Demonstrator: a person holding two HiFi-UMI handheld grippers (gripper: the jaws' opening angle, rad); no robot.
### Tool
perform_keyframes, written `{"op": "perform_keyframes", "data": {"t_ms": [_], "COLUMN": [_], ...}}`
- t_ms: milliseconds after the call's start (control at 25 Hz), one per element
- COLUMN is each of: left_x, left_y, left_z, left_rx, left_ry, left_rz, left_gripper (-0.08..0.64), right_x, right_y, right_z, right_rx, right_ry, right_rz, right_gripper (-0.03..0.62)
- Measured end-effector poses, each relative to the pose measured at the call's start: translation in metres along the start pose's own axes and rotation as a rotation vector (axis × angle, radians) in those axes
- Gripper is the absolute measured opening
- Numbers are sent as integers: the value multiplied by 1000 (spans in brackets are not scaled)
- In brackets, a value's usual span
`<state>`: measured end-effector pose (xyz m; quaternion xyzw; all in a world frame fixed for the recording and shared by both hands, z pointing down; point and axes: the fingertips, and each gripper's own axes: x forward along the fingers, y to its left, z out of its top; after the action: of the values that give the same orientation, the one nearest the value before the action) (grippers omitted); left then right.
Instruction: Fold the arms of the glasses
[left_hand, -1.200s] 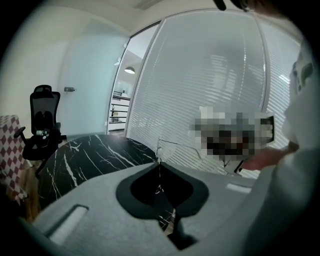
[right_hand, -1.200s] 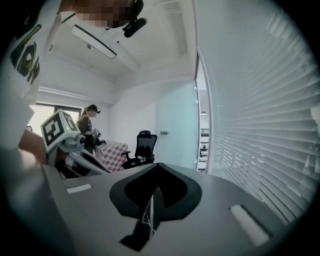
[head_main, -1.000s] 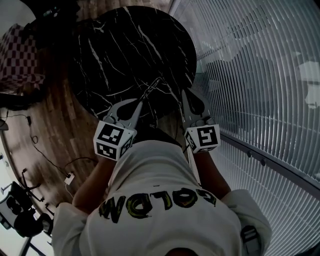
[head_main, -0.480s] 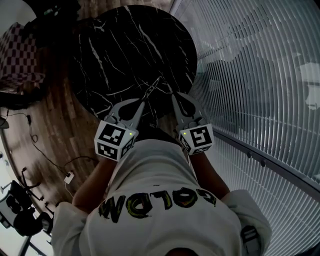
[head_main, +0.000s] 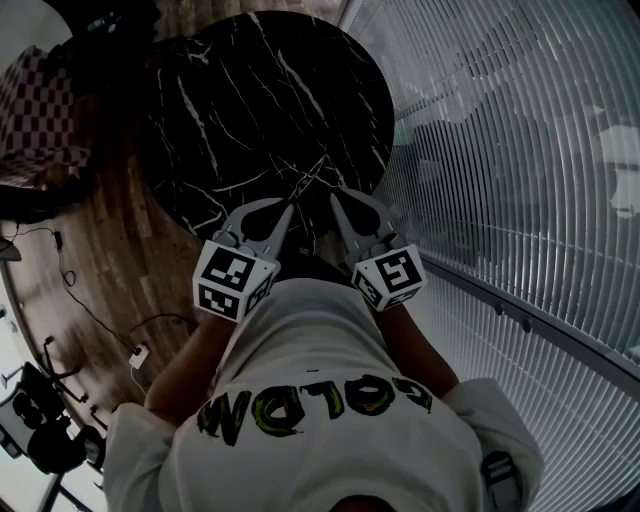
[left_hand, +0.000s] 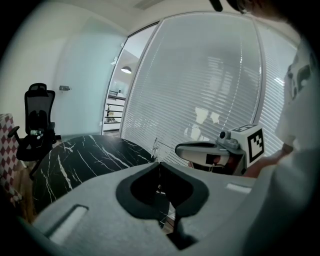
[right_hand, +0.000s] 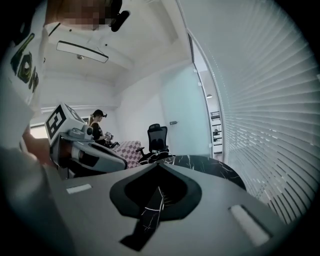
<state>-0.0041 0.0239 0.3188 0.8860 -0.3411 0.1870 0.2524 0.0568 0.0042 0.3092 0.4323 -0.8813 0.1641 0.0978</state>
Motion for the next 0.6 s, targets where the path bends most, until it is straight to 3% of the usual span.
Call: {"op": "perform_keyframes", "data": {"t_ms": [600], "left_x": [1], "left_y": [-1], "left_z": [-2], "left_rx": [4], "left_ry": [2], "left_rz": [-12], "left_gripper": [5], "right_x": [6], "right_y": [11], "right_z": [-3], "right_rx": [50], "right_ry": [8], "right_rz": [53], "right_gripper": [3]}}
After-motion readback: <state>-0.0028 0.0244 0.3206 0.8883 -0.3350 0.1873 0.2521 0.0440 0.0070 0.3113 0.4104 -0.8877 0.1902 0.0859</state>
